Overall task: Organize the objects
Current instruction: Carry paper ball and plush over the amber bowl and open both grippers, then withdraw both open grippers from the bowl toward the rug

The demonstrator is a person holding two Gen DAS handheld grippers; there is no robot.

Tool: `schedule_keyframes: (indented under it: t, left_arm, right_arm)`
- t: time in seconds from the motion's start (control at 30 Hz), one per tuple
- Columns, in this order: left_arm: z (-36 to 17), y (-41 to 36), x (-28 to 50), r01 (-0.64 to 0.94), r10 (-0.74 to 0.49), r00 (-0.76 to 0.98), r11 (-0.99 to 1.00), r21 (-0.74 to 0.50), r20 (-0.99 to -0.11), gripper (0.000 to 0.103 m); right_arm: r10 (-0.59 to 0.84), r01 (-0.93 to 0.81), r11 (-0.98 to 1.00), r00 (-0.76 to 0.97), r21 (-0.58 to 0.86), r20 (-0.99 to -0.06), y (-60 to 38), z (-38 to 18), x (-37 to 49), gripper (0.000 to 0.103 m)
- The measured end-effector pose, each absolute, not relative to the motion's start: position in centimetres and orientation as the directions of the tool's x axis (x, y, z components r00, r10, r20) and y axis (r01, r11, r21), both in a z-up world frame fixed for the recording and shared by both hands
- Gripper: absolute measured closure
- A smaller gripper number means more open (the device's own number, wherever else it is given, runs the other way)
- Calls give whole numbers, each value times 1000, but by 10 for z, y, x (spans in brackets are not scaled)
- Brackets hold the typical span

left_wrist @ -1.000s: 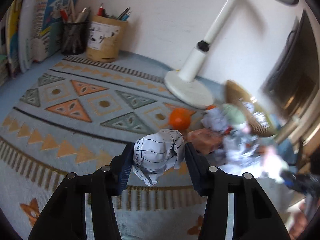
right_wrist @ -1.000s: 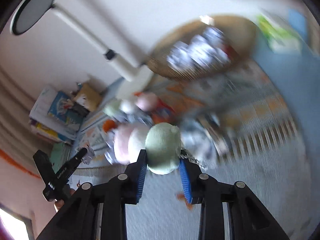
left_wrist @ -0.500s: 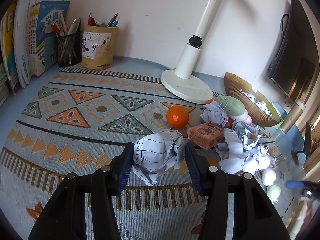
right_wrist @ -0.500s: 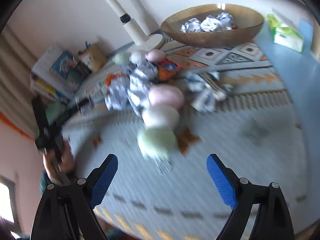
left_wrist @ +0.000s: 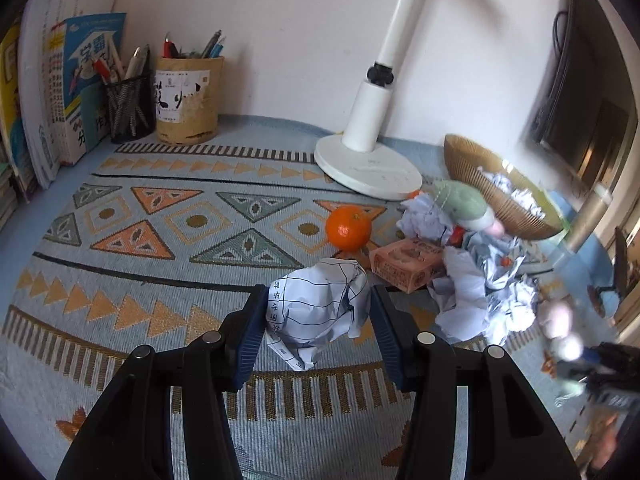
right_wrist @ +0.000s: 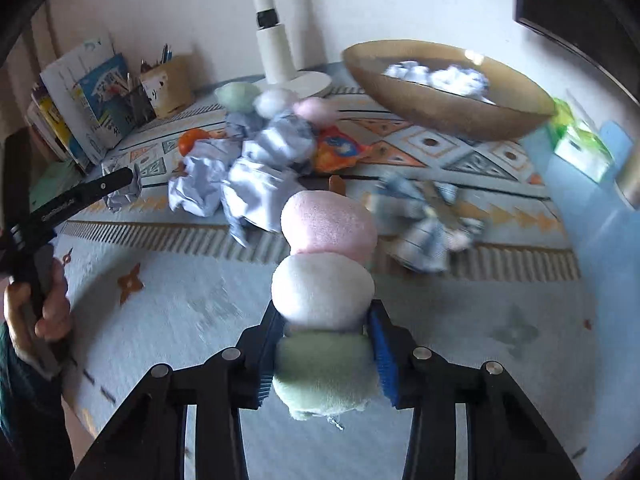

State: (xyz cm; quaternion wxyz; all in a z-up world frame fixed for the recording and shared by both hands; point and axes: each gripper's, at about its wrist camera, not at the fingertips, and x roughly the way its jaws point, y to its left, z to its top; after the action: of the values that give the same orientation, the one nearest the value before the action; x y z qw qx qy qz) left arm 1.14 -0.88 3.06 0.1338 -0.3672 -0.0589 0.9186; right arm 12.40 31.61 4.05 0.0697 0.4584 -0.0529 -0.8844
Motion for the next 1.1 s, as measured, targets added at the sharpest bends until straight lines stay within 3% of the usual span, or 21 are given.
schedule_keyframes:
  t: [0.2, 0.4, 0.63, 0.73, 0.77, 0.8, 0.83, 0.87, 1.1]
  left_arm:
    - [85, 36, 12, -311, 349, -715, -935, -171, -606, 55]
    - [148, 149, -49, -465, 471, -673, -869, -168, -571, 55]
    - [133, 246, -135, -456, 465, -624, -869, -191, -628, 55]
    - [121, 261, -157, -420, 461, -601, -877, -232, -653, 47]
    - [120, 266, -162, -420, 459, -590, -877, -233, -664, 40]
    - [119, 272, -168, -425, 449, -574, -878, -219, -685, 20]
    - [119, 275, -169, -425, 430, -566, -883, -198, -703, 13]
    - [119, 274, -169, -423, 420, -571, -887, -186, -705, 12]
    - [154, 207, -94, -435, 448, -656, -882, -180, -608, 12]
  right_arm:
    - [-176, 51, -981, -657, 189, -733, 372, 90, 106, 62]
    - [-61, -89, -978, -741, 187, -668, 440, 143, 41, 62]
    - [18, -199, -965, -703, 173, -711, 471, 139, -52, 62]
    - [27, -220, -959, -698, 178, -716, 475, 133, -74, 62]
    - [34, -232, -956, -697, 181, -717, 476, 131, -82, 61]
    - [31, -234, -954, -696, 186, -717, 478, 129, -89, 53]
    - [30, -235, -955, -687, 182, -726, 480, 126, -96, 42]
    - [38, -242, -956, -666, 167, -745, 482, 122, -101, 25]
    - [-40, -181, -951, -733, 251, -679, 479, 152, -36, 24]
